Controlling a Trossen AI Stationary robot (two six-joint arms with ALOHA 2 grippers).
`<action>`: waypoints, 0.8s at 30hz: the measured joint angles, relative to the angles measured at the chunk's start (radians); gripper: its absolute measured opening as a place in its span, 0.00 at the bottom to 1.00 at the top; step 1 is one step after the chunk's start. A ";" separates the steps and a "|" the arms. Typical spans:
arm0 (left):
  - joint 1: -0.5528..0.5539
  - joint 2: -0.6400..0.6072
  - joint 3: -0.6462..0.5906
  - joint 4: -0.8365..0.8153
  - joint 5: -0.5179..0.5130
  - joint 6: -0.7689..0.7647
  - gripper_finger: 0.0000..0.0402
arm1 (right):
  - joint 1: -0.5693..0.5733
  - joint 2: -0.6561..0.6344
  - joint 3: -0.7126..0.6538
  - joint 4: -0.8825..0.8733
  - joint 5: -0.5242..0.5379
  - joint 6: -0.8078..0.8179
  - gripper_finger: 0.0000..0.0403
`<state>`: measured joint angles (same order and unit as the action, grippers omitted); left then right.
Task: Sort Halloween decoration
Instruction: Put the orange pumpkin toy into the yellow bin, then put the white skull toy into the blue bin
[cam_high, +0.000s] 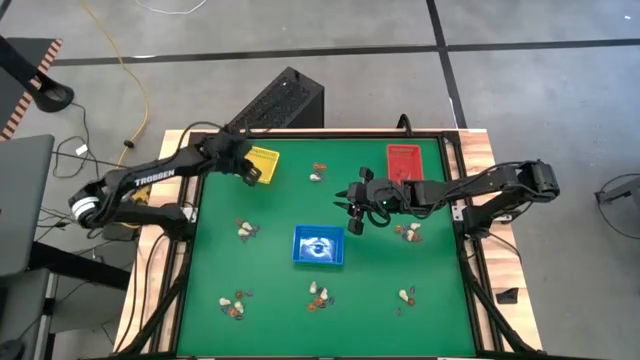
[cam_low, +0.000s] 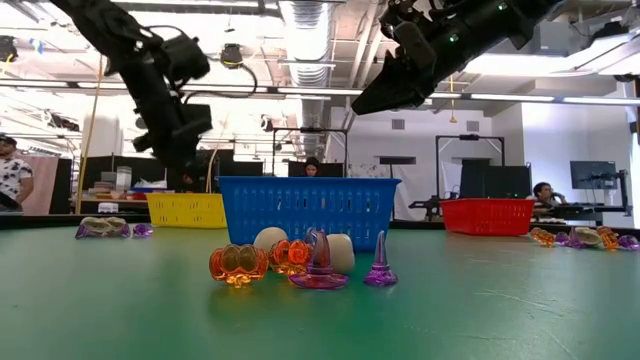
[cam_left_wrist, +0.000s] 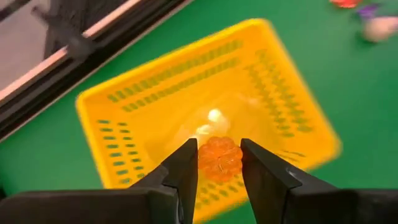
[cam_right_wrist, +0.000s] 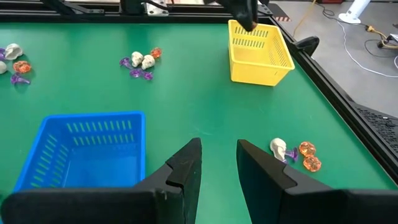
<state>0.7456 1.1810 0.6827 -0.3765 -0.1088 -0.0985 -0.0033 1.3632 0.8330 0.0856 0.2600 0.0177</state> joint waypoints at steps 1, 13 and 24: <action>0.016 0.014 0.000 0.003 0.003 0.009 0.27 | 0.000 0.000 0.000 0.000 0.000 0.000 0.33; 0.028 0.051 0.000 0.059 0.033 0.054 0.47 | 0.000 0.000 0.000 0.000 0.000 0.000 0.33; -0.140 -0.197 -0.032 0.038 0.246 0.034 0.50 | -0.011 0.000 0.000 -0.003 0.000 0.009 0.33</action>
<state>0.6061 0.9839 0.6504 -0.3386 0.1376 -0.0646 -0.0145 1.3632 0.8330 0.0826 0.2600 0.0271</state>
